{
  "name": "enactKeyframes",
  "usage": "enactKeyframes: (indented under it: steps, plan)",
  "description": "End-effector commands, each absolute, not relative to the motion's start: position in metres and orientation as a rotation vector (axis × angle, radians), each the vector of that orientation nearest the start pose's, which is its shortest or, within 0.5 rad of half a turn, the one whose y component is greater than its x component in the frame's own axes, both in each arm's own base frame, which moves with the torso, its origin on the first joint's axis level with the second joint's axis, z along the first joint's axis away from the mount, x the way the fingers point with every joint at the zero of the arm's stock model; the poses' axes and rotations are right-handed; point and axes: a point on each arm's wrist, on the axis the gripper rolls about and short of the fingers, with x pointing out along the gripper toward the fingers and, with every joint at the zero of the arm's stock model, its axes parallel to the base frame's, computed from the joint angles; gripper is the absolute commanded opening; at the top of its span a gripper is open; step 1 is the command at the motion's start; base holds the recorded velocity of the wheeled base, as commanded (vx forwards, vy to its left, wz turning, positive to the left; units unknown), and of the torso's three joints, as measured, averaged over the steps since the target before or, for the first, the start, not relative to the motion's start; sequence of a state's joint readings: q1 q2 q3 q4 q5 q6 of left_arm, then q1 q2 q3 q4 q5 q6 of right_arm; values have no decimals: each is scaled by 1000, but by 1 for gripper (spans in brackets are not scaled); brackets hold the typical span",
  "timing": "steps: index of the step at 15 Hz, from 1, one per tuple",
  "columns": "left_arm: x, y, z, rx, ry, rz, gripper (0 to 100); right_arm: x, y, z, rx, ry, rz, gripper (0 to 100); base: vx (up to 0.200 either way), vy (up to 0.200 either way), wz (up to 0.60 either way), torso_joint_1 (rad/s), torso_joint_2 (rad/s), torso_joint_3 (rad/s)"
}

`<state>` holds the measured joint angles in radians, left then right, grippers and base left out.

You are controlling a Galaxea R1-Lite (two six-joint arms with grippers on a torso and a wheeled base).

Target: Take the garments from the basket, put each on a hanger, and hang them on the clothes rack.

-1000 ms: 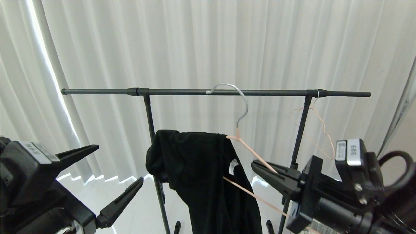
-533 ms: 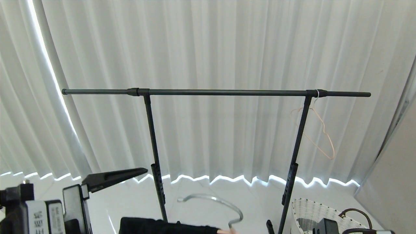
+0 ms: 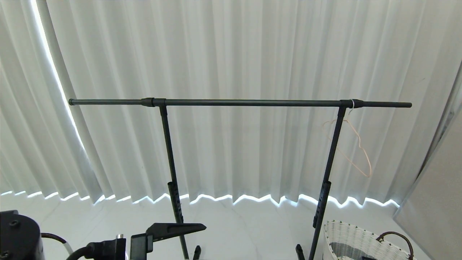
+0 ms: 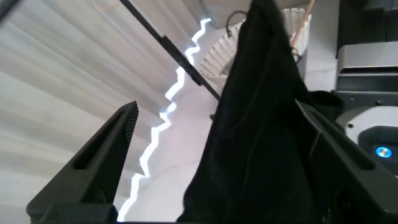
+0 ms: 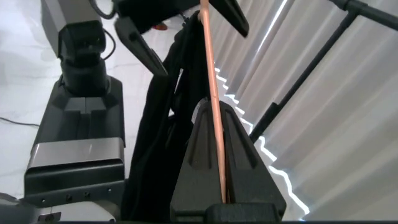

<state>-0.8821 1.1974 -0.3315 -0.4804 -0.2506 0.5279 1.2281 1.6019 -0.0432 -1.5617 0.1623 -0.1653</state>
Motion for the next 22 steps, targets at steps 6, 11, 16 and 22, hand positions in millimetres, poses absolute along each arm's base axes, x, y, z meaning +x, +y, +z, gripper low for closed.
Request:
enactKeyframes:
  steps: [6, 11, 16, 22]
  plan:
    - [95, -124, 140, 608, 167, -1214, 100, 52, 180, 130, -154, -169, 1428, 0, 0, 0, 0, 0, 0, 0]
    - [96, -125, 141, 609, 165, -1210, 0, 49, 180, 130, -159, -176, 1439, 0, 0, 0, 0, 0, 0, 0]
    - [98, -124, 140, 630, 184, -1137, 0, 49, 179, 129, -168, -176, 1432, 100, 0, 0, 0, 0, 0, 0]
    - [117, -87, 119, 626, 355, -837, 0, 69, 170, 120, -190, -97, 1246, 100, 0, 0, 0, 0, 0, 0]
